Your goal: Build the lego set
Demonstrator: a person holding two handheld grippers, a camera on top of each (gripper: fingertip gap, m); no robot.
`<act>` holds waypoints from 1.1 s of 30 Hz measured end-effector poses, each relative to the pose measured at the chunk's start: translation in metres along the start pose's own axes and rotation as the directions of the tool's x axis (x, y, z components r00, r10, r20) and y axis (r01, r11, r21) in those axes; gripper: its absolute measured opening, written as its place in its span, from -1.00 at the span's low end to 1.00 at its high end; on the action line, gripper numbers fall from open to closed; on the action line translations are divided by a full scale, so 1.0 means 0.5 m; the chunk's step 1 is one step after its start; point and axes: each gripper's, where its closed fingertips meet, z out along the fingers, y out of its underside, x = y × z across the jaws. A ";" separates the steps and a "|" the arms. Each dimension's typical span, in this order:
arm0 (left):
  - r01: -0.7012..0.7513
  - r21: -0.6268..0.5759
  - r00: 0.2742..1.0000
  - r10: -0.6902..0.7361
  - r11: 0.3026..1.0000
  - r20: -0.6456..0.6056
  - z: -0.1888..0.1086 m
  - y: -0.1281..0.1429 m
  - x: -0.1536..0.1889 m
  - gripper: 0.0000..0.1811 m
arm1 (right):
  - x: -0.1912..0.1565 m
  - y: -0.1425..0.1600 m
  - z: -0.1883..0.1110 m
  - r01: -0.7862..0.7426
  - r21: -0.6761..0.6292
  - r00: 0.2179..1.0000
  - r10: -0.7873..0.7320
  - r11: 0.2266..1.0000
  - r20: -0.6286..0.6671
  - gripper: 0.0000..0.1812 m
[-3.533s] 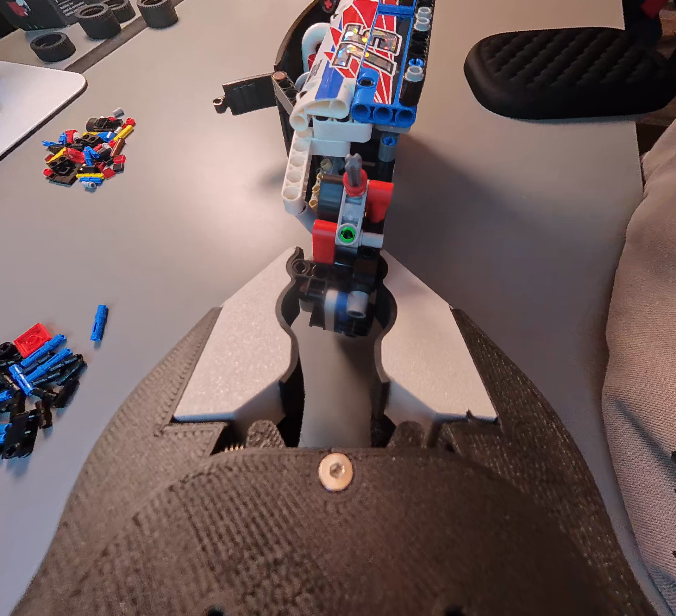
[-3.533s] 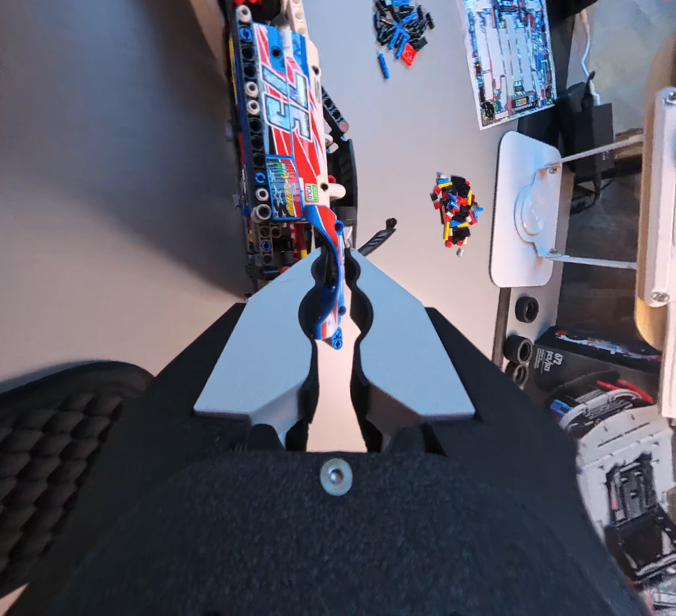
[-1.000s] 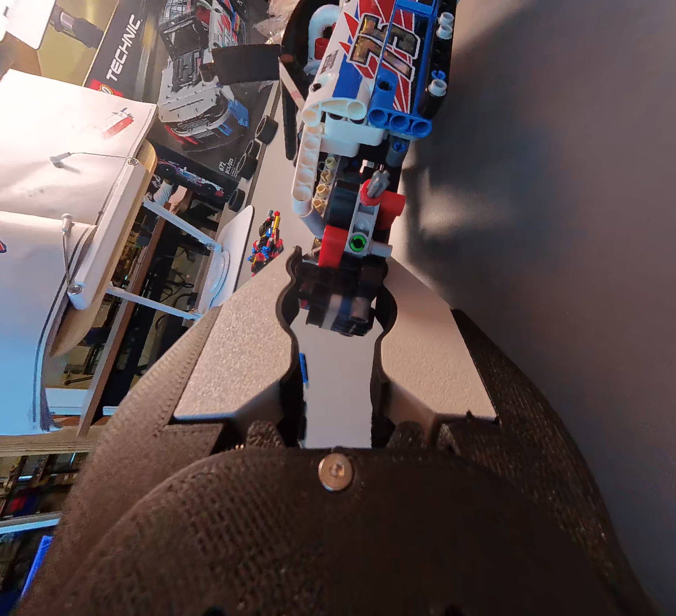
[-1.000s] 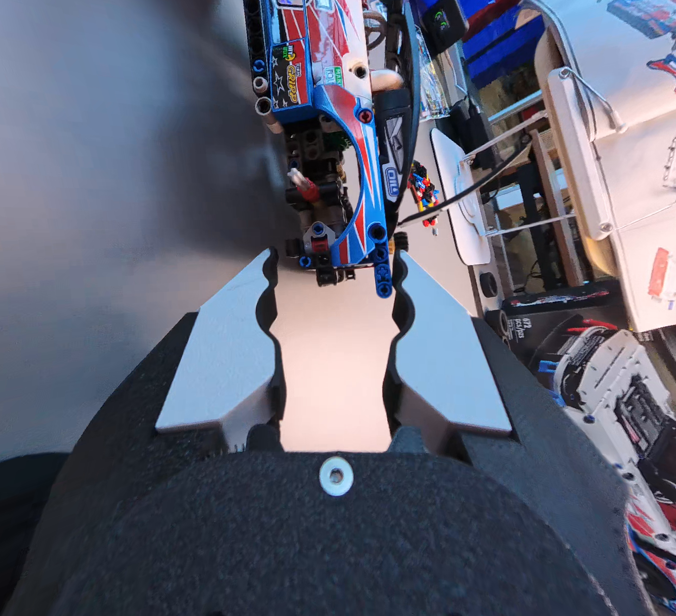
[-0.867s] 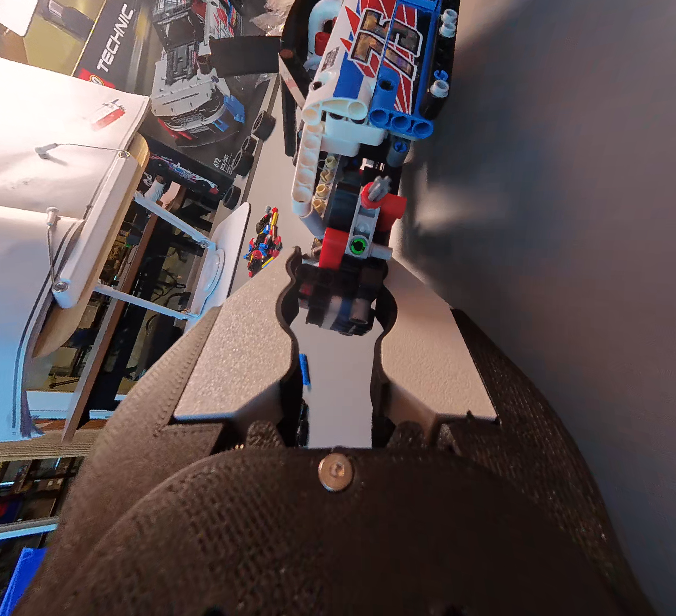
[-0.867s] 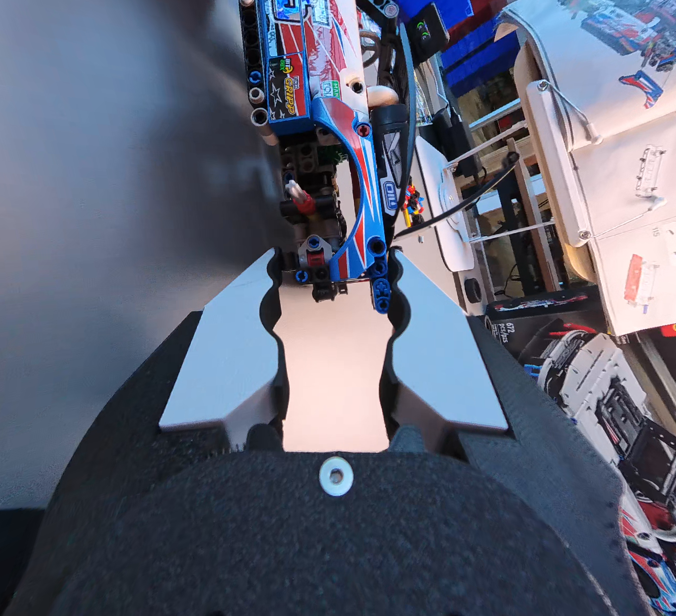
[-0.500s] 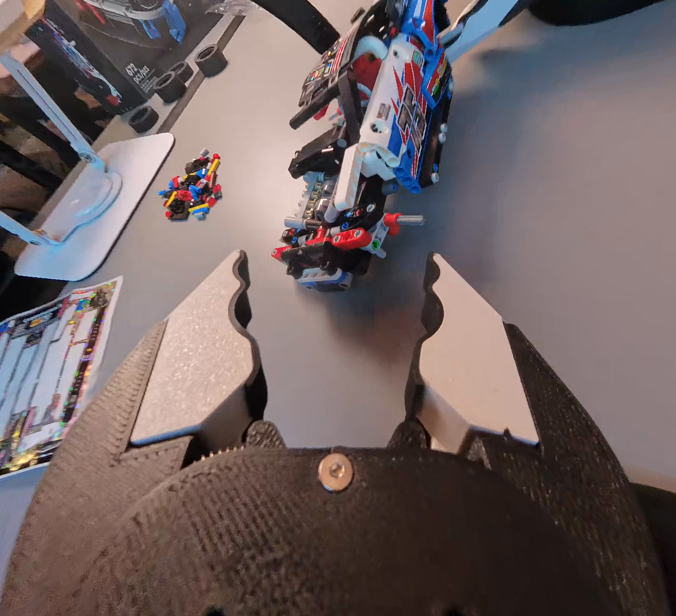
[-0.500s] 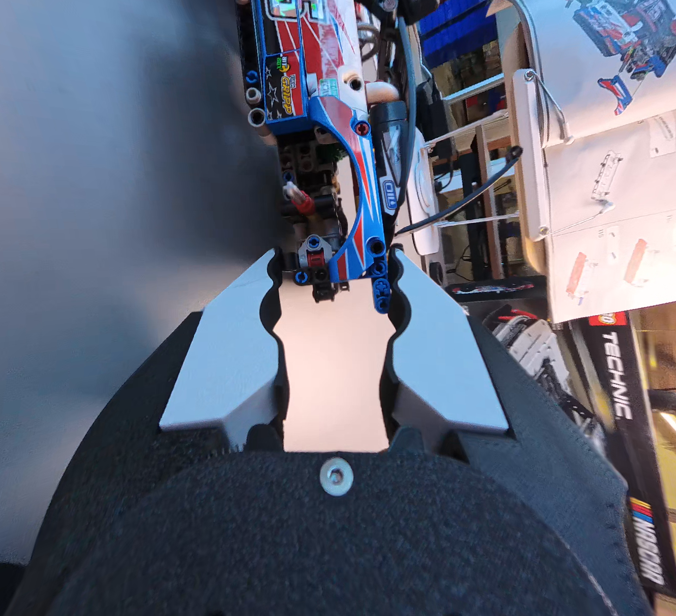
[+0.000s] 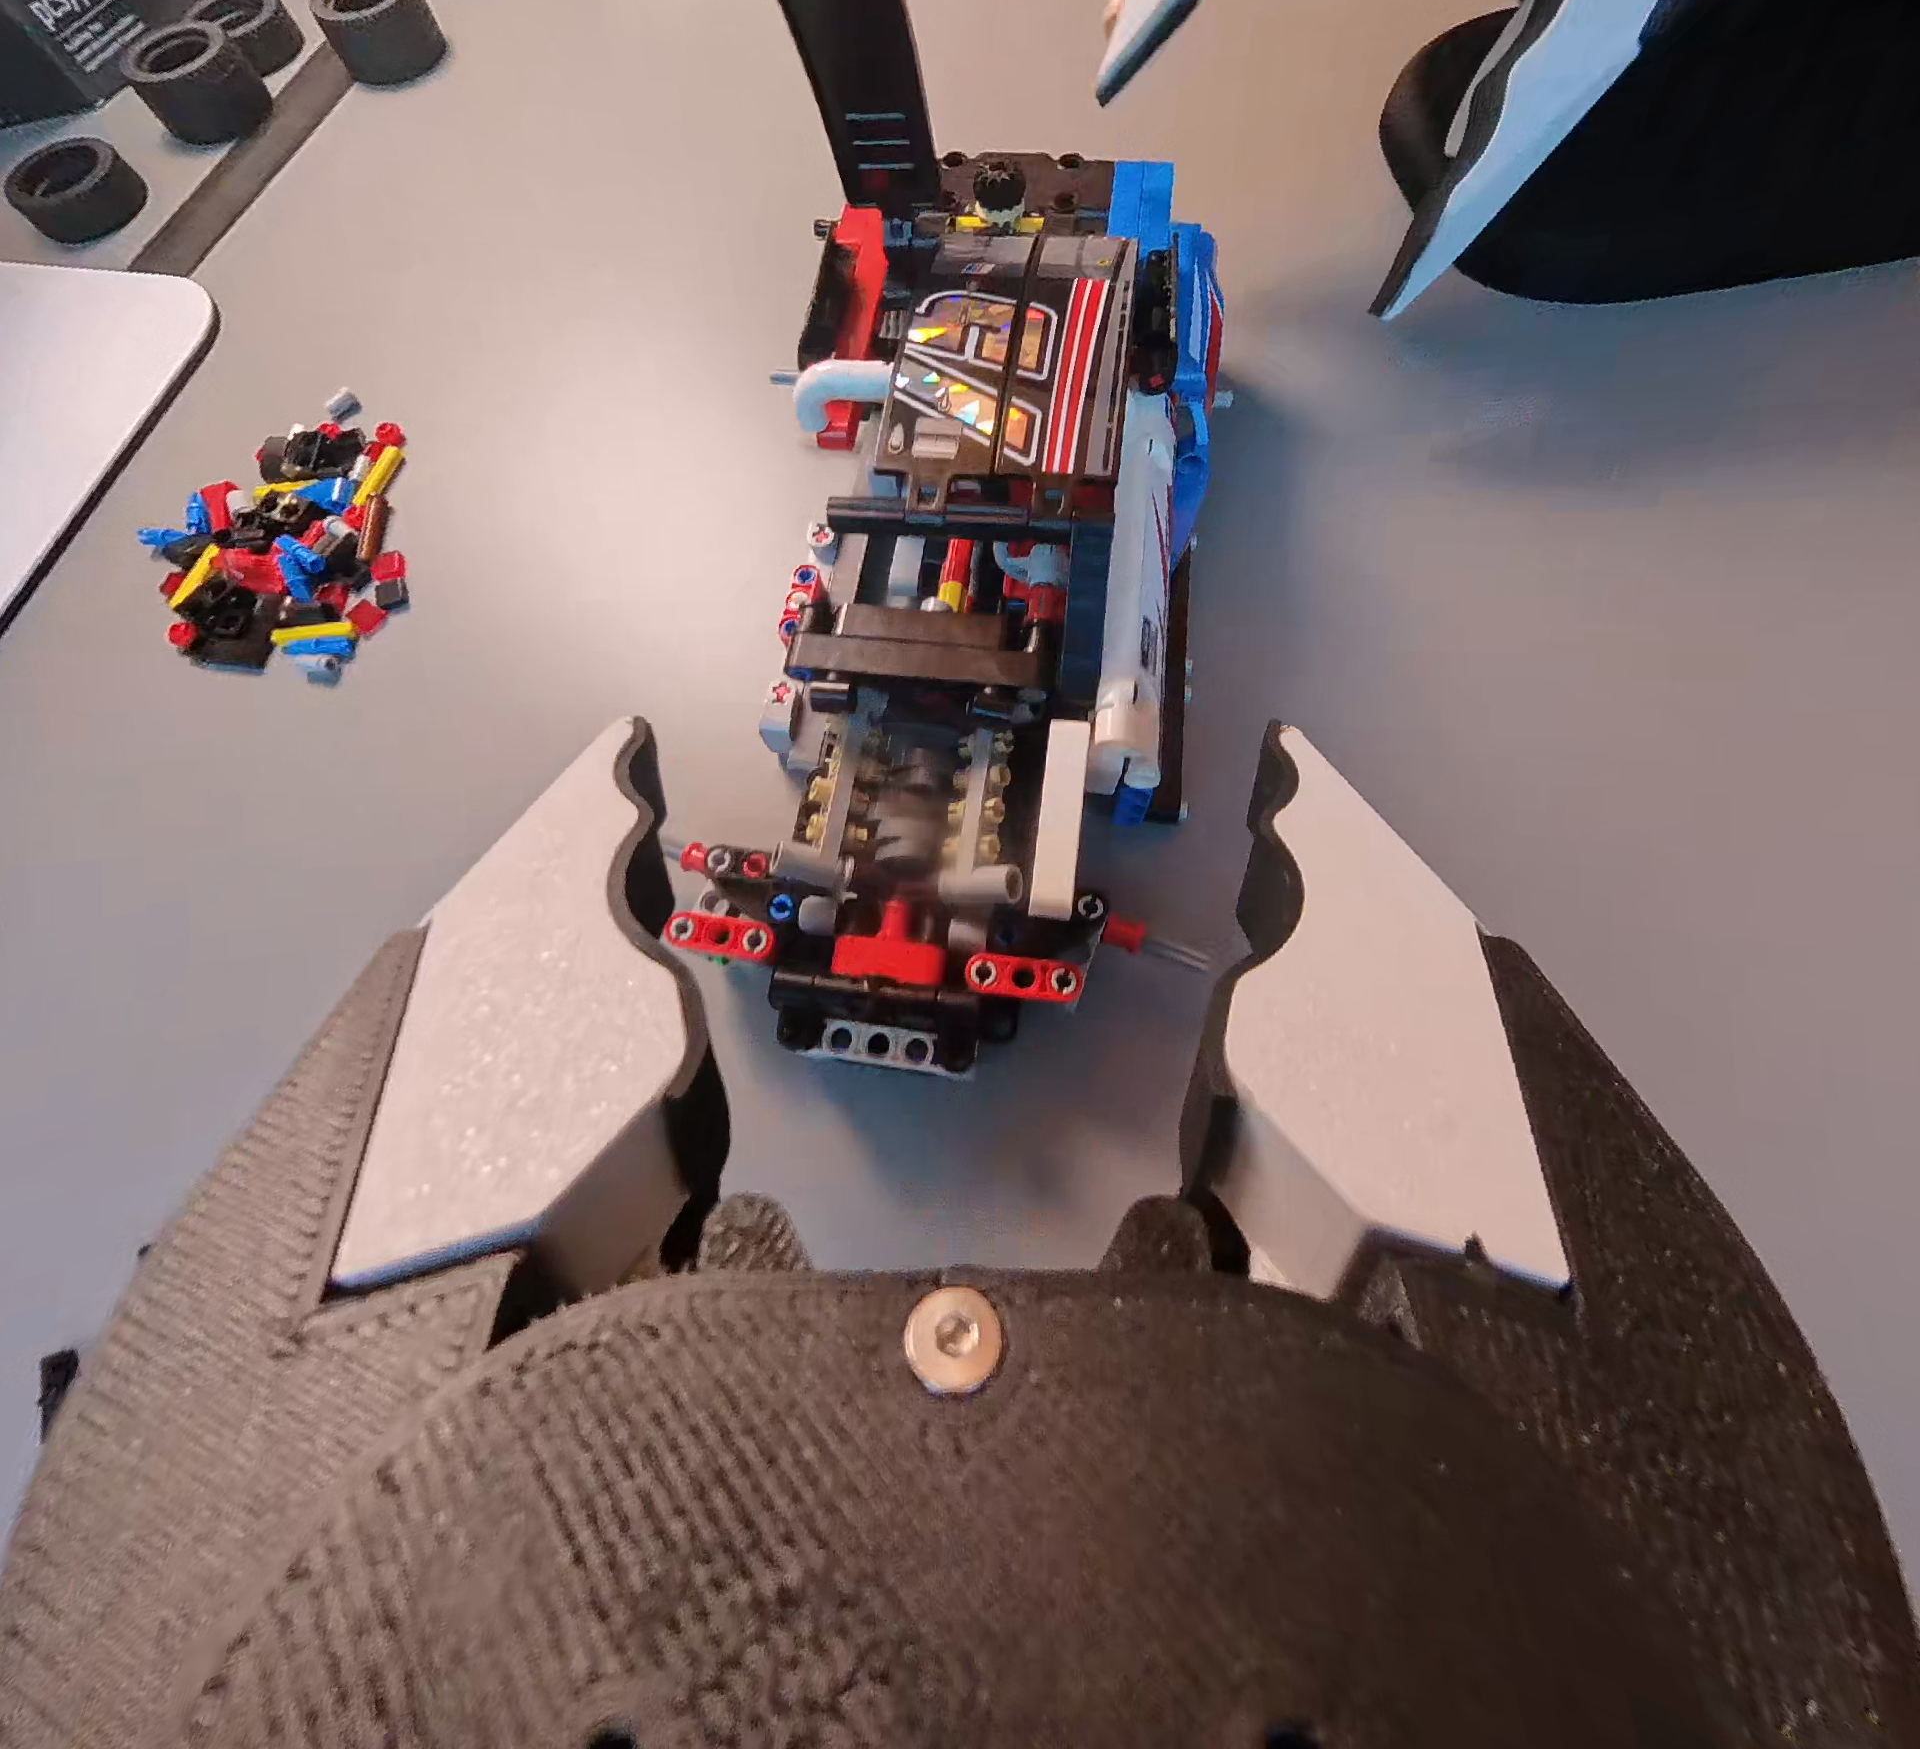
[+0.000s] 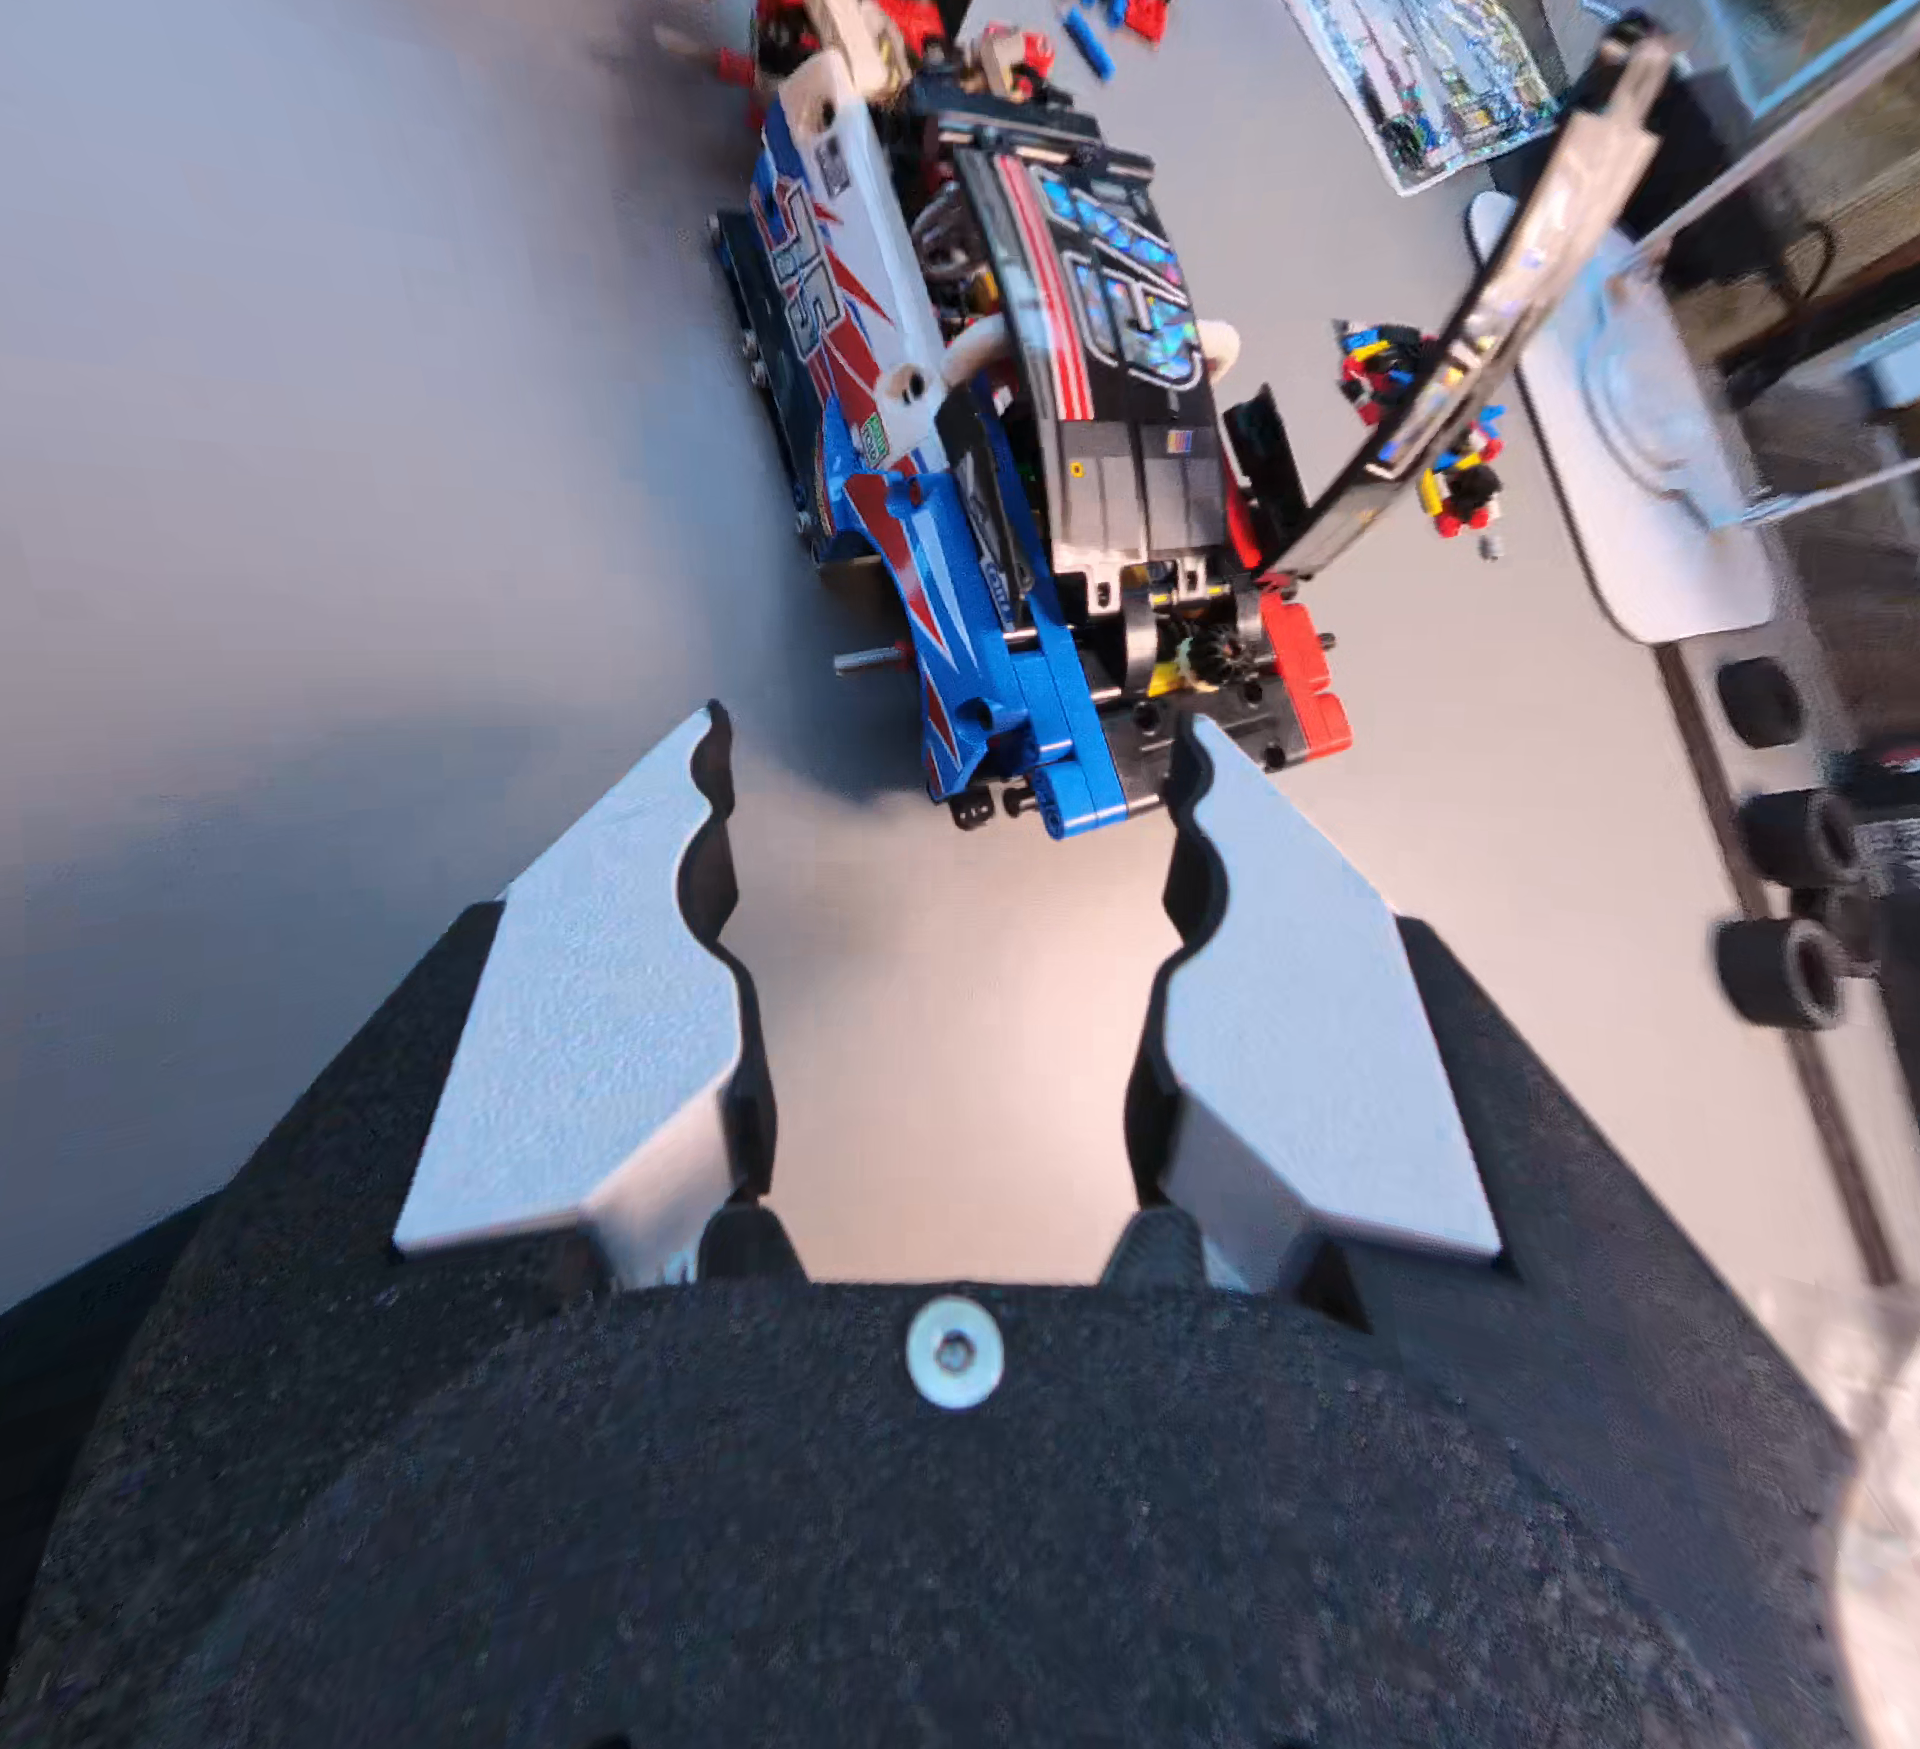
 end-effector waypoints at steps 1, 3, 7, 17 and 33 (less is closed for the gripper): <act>-0.011 -0.010 1.000 0.011 1.000 -0.008 0.009 -0.006 0.003 0.24 | 0.007 0.001 -0.010 -0.045 0.008 0.999 0.045 0.999 0.026 -0.02; -0.042 -0.039 0.999 0.041 0.998 -0.024 0.033 -0.012 0.008 0.24 | 0.036 0.015 -0.015 -0.093 -0.011 0.995 0.094 0.996 0.033 0.12; -0.101 -0.124 0.993 0.093 0.987 -0.069 0.084 -0.009 0.014 0.22 | 0.080 0.036 0.021 -0.130 -0.045 0.989 0.133 0.991 0.072 0.34; -0.205 -0.126 0.967 0.181 0.971 -0.180 0.112 0.000 0.020 0.03 | 0.069 0.000 0.111 -0.079 -0.032 0.928 0.085 0.996 0.362 0.45; -0.200 -0.083 0.960 0.178 0.976 -0.214 0.112 -0.002 0.027 0.01 | 0.034 -0.012 0.113 -0.030 -0.014 0.877 0.033 0.999 0.479 0.28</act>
